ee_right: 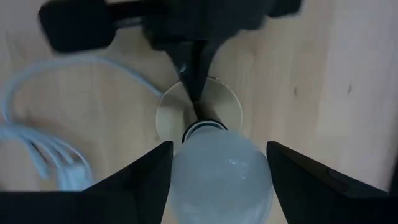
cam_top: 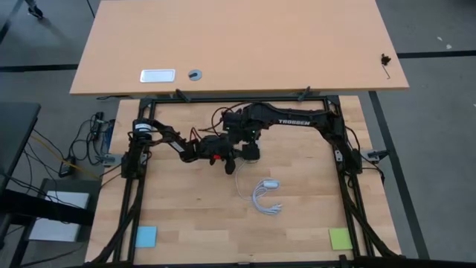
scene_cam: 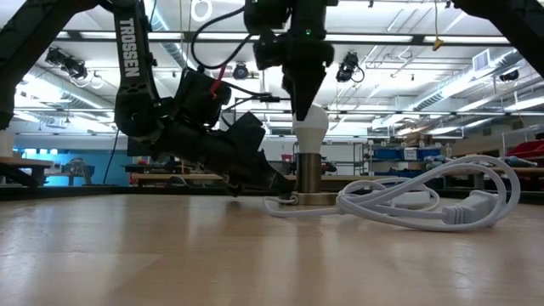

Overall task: Screw lightbulb
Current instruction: Remove the white lightbulb from the golden lamp

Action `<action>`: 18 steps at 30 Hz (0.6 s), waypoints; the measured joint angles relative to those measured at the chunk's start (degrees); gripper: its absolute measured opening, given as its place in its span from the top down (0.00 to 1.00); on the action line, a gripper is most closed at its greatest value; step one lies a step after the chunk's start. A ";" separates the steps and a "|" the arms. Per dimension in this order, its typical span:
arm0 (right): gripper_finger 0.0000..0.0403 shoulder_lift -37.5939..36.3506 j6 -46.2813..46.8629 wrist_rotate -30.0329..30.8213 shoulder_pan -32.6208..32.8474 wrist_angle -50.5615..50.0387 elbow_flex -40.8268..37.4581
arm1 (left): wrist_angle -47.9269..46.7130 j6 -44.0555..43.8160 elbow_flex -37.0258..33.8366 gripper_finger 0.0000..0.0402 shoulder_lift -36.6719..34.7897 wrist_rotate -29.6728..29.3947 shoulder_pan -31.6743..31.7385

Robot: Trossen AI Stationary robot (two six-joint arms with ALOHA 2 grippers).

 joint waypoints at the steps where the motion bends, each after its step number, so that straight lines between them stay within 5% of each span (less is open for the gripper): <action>1: 0.37 0.00 -3.21 0.40 0.25 0.10 0.00 | -0.02 0.00 0.00 1.00 0.00 -0.01 0.00; 5: 0.38 0.09 -15.05 2.14 1.85 0.30 -0.06 | -0.04 0.46 -0.02 1.00 0.00 0.00 0.00; 9: 0.37 0.60 -16.27 6.80 4.04 0.43 1.48 | -0.04 0.46 -0.09 1.00 0.00 0.22 0.00; 18: 0.32 0.48 13.47 5.92 4.14 -4.60 9.78 | -0.04 0.46 -0.09 1.00 0.02 0.49 0.00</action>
